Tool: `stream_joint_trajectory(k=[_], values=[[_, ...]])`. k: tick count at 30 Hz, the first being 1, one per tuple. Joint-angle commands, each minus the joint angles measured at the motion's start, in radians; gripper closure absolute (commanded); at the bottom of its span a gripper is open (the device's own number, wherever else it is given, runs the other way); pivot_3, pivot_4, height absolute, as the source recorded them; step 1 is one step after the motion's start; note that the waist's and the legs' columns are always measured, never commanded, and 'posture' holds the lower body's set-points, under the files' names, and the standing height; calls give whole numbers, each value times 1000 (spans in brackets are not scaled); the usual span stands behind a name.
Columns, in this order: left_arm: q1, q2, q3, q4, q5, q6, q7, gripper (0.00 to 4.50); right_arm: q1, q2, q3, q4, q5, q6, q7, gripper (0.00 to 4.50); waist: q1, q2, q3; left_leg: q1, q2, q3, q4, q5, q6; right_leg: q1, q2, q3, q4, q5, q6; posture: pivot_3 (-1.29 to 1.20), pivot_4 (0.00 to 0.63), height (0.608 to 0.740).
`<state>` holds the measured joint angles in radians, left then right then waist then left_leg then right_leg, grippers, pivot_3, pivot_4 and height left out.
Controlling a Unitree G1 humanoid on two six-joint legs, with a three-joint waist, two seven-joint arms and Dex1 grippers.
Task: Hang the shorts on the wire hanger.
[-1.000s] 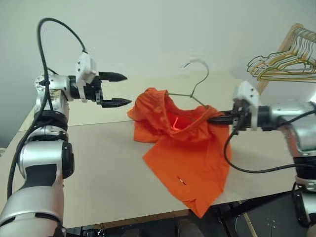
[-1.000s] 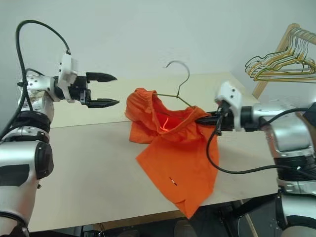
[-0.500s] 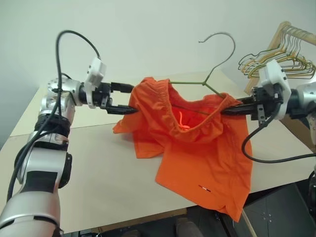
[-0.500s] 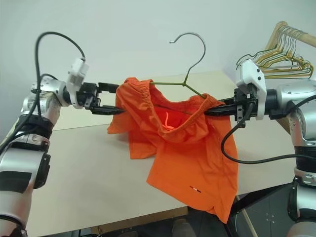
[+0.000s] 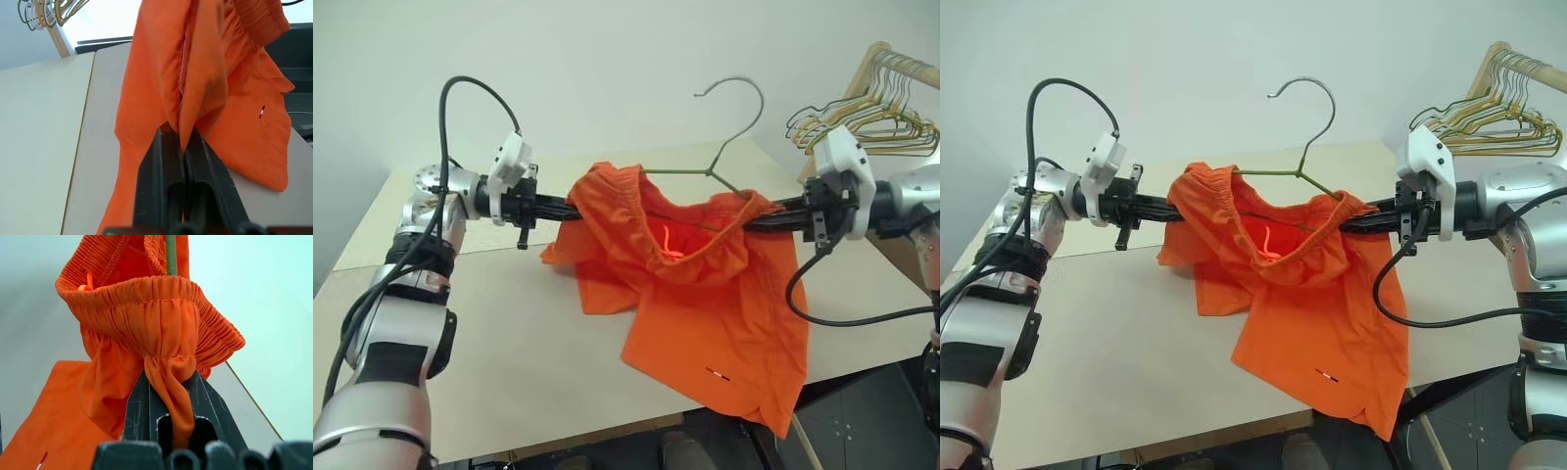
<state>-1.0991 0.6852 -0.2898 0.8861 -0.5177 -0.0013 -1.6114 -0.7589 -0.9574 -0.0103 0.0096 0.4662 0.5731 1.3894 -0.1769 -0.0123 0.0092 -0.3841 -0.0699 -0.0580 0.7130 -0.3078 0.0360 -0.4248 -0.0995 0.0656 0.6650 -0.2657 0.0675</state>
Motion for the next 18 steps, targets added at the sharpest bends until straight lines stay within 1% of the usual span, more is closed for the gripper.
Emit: stream_joint_trajectory(k=[1,3,5,8,11,15,18], values=[[-19,26,19,6,-20,-18,-3,4477,-7,-2,-26,-14,14,4,-15,4500,0,0,0,0,0,0,0,0,0,0,0,0,0,0,0,-141,0,740],[-24,30,27,18,-15,-25,-3,4477,-5,-3,-27,-12,14,3,-19,4500,0,0,0,0,0,0,0,0,0,0,0,0,0,0,0,-140,0,740],[-37,15,62,55,21,-51,-3,4477,-2,-2,-27,-12,13,0,-22,4500,0,0,0,0,0,0,0,0,0,0,0,0,0,0,0,-137,0,740],[-34,19,43,55,32,-63,-3,4477,1,0,-26,-16,14,-1,-27,4500,0,0,0,0,0,0,0,0,0,0,0,0,0,0,0,-136,0,740],[-42,-5,79,87,80,-91,-2,4477,-1,7,-22,-14,11,-5,-31,4500,2,0,0,0,0,0,0,0,0,0,0,0,0,0,0,-135,0,740],[-44,-19,101,98,90,-84,-3,4477,-1,15,-19,-10,8,-2,-39,4500,1,0,0,0,0,0,0,0,0,0,0,0,0,0,0,-137,0,740],[-36,-27,117,85,68,-89,-3,3872,9,16,-22,-18,11,0,-44,4500,0,0,0,0,0,0,0,0,0,0,0,0,0,0,0,-141,0,740]])
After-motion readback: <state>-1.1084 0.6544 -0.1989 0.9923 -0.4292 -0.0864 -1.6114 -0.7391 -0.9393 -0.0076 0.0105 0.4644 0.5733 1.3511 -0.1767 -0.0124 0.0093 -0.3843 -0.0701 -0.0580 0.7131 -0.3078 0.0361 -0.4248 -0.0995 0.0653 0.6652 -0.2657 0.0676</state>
